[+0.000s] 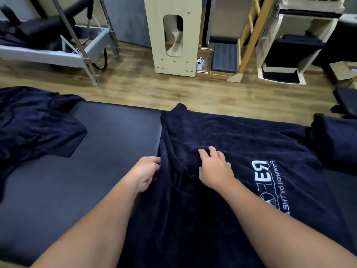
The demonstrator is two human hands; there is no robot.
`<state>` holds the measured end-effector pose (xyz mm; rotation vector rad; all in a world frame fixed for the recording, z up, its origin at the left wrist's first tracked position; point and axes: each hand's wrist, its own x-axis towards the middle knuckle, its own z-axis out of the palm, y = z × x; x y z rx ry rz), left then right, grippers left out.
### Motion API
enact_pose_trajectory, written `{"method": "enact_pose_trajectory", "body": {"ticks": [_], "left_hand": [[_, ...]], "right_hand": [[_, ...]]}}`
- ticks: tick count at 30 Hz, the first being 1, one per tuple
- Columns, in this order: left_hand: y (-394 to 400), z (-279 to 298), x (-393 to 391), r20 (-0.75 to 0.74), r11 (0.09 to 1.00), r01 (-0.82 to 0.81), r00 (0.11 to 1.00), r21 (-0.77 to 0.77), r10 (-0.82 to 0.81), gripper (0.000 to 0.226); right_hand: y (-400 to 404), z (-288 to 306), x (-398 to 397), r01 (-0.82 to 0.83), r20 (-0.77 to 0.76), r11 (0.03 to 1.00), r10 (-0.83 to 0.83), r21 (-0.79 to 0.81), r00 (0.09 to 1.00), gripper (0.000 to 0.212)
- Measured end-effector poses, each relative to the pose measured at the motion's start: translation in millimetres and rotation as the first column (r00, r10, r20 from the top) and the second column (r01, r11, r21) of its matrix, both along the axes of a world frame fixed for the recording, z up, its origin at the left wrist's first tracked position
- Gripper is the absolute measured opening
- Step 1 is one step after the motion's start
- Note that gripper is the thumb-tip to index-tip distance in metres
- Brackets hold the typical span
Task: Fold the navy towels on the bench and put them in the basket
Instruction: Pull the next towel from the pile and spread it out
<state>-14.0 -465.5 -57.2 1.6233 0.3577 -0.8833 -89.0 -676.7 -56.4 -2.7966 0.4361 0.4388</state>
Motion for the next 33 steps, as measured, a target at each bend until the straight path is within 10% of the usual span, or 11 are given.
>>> {"method": "enact_pose_trajectory", "body": {"ticks": [7,14,27,33], "left_hand": [[-36,0,41,0.184,0.980,0.047,0.983,-0.194,-0.010,0.035],[-70,-15,80,0.238,0.991,-0.135,0.962,-0.003,0.132,0.011],[-102,-15,100,0.608,0.919,0.265,0.691,0.291,-0.391,0.026],[-75,-9,137,0.568,0.922,-0.116,0.814,0.369,-0.125,0.011]], "right_hand": [[-5,-6,38,-0.053,-0.220,0.997,0.041,-0.051,0.975,0.091],[-17,1,65,-0.012,-0.294,0.997,-0.010,-0.073,0.956,0.135],[-14,6,93,0.047,-0.441,0.996,-0.078,-0.080,0.894,0.128],[-11,6,90,0.073,-0.401,0.988,-0.121,-0.133,0.908,0.159]]}}
